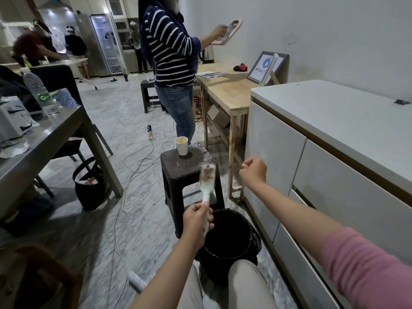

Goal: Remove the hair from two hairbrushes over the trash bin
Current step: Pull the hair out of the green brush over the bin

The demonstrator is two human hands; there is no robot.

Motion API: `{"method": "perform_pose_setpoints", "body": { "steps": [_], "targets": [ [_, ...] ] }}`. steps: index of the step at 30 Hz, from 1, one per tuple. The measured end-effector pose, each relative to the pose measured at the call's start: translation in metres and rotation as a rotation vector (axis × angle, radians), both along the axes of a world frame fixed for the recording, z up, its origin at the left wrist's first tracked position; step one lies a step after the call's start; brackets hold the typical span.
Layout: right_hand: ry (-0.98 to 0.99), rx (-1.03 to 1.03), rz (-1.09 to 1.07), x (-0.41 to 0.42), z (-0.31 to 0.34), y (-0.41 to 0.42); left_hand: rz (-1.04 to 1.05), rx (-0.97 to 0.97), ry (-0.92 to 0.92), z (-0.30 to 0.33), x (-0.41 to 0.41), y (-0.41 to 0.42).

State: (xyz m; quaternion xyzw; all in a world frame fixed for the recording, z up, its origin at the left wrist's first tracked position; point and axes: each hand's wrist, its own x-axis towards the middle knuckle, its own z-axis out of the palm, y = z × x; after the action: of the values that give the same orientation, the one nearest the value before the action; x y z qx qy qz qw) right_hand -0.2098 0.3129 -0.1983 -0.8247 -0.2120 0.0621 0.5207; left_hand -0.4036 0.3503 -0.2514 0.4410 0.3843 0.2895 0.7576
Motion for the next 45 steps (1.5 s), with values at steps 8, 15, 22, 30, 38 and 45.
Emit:
{"method": "perform_pose_setpoints", "body": {
  "steps": [8,15,22,30,38,45],
  "targets": [
    [0.016,0.032,-0.132,0.035,-0.007,-0.024,0.329,-0.052,0.137,-0.019,-0.028,0.039],
    [-0.058,-0.043,0.023,0.019,-0.013,-0.019,0.308,0.028,0.205,-0.017,-0.025,0.040],
    [-0.085,-0.196,0.185,0.008,-0.021,-0.013,0.220,0.063,0.202,-0.006,-0.021,0.027],
    [-0.018,-0.094,0.249,0.005,-0.022,-0.013,0.146,0.069,0.166,0.001,-0.021,0.019],
    [-0.016,-0.049,0.270,-0.003,-0.014,-0.007,0.062,0.072,0.126,0.004,-0.016,0.009],
    [-0.047,-0.039,0.384,-0.024,-0.011,0.008,-0.006,0.179,0.167,0.005,-0.004,-0.005]
  ]
}}
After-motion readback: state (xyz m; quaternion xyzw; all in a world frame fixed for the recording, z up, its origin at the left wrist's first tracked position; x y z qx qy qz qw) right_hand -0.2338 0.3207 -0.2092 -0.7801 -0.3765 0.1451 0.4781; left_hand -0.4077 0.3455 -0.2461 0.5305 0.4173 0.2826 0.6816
